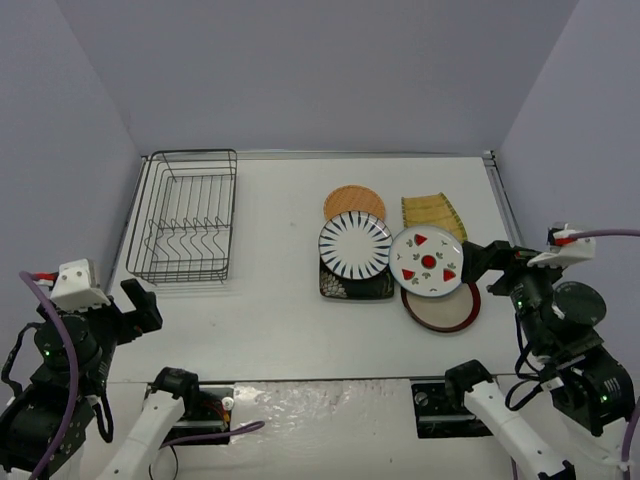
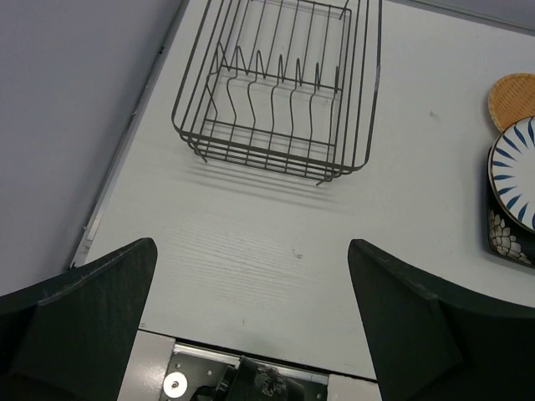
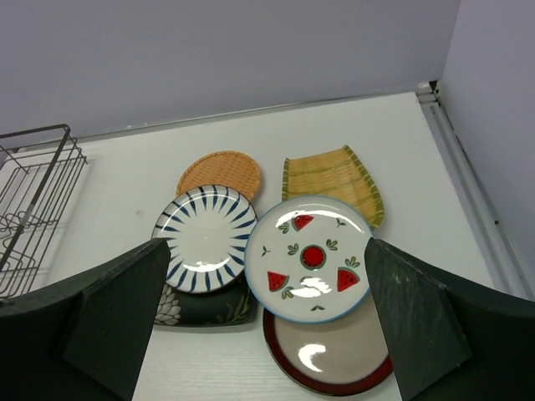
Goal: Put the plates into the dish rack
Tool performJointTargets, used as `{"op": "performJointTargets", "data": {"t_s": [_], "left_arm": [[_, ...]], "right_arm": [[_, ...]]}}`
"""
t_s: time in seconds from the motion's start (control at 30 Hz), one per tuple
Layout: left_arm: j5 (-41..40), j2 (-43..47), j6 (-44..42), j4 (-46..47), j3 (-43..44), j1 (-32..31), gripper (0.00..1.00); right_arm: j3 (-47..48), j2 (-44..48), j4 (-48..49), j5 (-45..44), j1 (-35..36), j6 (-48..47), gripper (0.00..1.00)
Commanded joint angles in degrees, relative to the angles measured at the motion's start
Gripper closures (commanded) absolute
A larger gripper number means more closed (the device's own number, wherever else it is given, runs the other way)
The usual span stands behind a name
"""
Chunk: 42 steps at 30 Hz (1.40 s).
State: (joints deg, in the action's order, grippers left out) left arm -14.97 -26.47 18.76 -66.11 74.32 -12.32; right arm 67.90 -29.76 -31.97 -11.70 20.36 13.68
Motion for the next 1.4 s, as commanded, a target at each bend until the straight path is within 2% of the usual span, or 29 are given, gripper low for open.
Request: {"op": "performJointTargets", "data": {"t_s": [0.0, 0.27, 0.4, 0.47, 0.57, 0.7, 0.8, 0.93, 1.37], "left_arm": [[6.4, -6.8, 1.8, 4.0, 0.4, -0.1, 0.03], [15.0, -14.5, 2.9, 10.5, 0.0, -0.1, 0.03], [17.3, -15.0, 2.4, 13.4, -2.5, -0.1, 0.03], [18.5, -15.9, 2.3, 14.4, -4.5, -0.1, 0.03], [19.5, -17.0, 2.7, 14.3, -5.1, -0.3, 0.03], [21.2, -16.5, 3.3, 14.8, -6.1, -0.9, 0.03], [21.3, -15.6, 3.5, 15.5, -7.3, -1.8, 0.03], [21.8, -14.9, 3.8, 16.4, -9.2, -2.6, 0.03], [23.1, -15.9, 3.4, 18.5, -11.0, -3.1, 0.03]], "right_arm": [[-2.7, -7.8, 5.2, 3.3, 0.3, 6.8, 0.0], [-16.4, -18.2, 12.3, 3.3, -1.7, 18.0, 0.0], [-24.0, -19.8, 16.4, 12.2, -10.5, 20.6, 0.0], [-30.6, -21.9, 20.0, 22.6, -22.7, 22.4, 0.0], [-35.5, -24.5, 25.3, 30.9, -31.7, 22.3, 0.0], [-38.7, -23.9, 29.8, 31.4, -36.9, 23.0, 0.0], [-40.8, -23.8, 31.3, 31.6, -39.4, 23.2, 0.01], [-44.9, -24.7, 38.3, 34.4, -42.4, 25.5, 0.06], [-52.7, -32.6, 59.3, 39.8, -42.7, 26.1, 0.11]]}}
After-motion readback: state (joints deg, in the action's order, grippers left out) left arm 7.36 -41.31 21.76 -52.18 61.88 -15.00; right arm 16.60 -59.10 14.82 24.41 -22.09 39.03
